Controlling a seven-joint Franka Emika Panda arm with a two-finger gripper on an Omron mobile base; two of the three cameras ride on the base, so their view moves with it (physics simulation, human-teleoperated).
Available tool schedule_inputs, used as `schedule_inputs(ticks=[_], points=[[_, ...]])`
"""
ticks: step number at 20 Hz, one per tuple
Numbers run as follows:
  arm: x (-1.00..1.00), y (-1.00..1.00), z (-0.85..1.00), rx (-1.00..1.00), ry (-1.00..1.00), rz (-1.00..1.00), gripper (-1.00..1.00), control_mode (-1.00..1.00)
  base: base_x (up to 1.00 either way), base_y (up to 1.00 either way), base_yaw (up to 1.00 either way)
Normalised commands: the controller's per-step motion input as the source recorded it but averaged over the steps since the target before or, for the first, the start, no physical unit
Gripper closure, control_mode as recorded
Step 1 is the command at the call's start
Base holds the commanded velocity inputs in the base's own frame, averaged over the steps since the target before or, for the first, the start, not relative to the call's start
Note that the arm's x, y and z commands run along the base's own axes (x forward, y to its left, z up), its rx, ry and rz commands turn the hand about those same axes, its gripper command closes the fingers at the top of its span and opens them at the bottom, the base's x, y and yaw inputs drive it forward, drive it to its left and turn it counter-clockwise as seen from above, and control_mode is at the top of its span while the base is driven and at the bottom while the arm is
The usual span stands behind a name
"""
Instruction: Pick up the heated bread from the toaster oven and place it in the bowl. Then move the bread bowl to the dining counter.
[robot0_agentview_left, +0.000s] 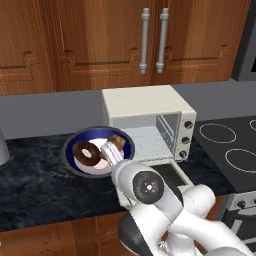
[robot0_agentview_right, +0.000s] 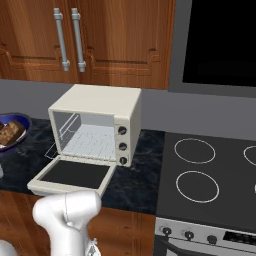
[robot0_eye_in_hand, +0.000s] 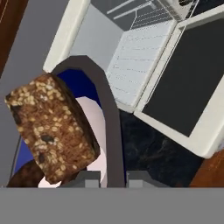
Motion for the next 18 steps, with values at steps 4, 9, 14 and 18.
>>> schedule_inputs(ticks=[4,9,14,18], points=[[-0.55,-0.99,0.52,0.36,0.24,-0.12,1.0,-1.0,0.0,0.0,0.0],[-0.45,-0.65,0.2,0.19,-0.01,-0.04,1.0,-1.0,0.0,0.0,0.0],[-0.01,-0.31,-0.08,0.0,-0.01,-0.01,1.0,-1.0,0.0,0.0,0.0],[0.0,-0.57,-0.08,0.0,-0.02,0.05,1.0,-1.0,0.0,0.0,0.0]])
